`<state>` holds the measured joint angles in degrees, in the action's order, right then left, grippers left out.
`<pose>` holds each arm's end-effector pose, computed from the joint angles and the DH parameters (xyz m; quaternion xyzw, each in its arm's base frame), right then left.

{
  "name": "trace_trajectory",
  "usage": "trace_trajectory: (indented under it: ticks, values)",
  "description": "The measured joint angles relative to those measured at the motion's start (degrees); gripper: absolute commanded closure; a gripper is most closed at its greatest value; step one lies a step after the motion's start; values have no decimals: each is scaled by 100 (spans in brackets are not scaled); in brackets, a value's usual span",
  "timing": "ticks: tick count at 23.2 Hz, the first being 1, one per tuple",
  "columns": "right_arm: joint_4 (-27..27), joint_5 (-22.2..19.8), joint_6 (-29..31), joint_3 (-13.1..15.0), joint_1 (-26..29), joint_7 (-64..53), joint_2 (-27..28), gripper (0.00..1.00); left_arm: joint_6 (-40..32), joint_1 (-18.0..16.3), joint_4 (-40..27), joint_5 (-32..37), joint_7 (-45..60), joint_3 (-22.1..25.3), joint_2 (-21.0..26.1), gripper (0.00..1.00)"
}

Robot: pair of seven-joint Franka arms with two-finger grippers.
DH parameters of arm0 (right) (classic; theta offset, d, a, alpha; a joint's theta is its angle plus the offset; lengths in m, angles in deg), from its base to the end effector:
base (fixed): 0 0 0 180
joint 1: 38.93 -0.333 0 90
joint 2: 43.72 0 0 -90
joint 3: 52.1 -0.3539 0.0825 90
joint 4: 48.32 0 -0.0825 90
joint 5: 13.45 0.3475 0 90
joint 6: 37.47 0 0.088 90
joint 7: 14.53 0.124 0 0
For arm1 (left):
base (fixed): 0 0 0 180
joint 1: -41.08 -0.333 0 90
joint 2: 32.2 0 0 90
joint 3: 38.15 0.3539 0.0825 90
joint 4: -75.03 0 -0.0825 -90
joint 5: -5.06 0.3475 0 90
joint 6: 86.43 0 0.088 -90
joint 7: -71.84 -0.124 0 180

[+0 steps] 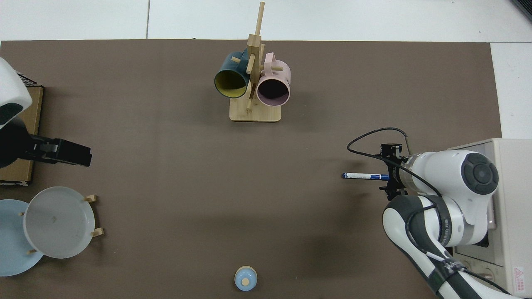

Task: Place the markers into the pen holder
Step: 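Close the right gripper around the marker body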

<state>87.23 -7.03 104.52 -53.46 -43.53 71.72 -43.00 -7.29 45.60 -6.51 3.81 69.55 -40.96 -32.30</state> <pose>0.4840 0.0513 0.3772 -0.7350 0.6753 -0.0080 0.0614 0.4917 -0.0663 0.6929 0.9961 -0.0857 -0.0205 0.0098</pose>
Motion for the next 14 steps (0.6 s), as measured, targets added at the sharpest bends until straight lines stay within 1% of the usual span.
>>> trace_trajectory:
  ticks: [5, 11, 14]
  values:
    - [31, 0, 149, -1, -11, 143, 146, 2, 0, 0, -2, 0, 0, 0, -1, 0]
    - [215, 1, 684, -10, -186, 394, 355, 3, 0, 0, -3, 0, 0, 3, -11, 0]
    - [248, 1, 861, -13, -244, 444, 509, 7, -1, 0, -6, 0, 0, 4, -21, 0]
